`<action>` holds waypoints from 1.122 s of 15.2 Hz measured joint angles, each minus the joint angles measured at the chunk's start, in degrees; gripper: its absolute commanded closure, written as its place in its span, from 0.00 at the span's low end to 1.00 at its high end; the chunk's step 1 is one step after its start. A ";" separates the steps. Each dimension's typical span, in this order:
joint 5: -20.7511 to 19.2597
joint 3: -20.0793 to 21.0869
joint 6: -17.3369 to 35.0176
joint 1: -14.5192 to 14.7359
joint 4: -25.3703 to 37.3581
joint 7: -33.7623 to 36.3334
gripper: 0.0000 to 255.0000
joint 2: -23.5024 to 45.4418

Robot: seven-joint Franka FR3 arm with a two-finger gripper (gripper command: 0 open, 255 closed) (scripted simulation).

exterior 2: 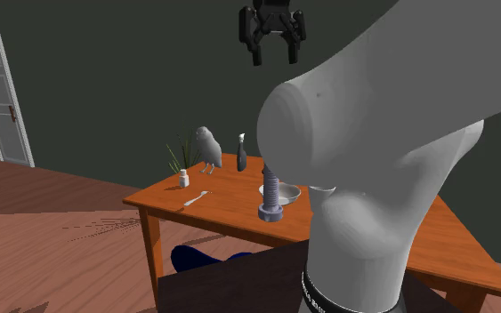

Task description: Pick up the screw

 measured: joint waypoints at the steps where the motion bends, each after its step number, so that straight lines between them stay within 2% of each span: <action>1: 0.00 0.00 0.00 0.00 0.00 0.00 0.00 0.00; 8: -1.08 -3.12 10.59 -0.94 -0.50 -1.48 0.00 9.82; 17: -0.55 -7.32 23.81 -1.75 5.08 -4.39 0.00 28.13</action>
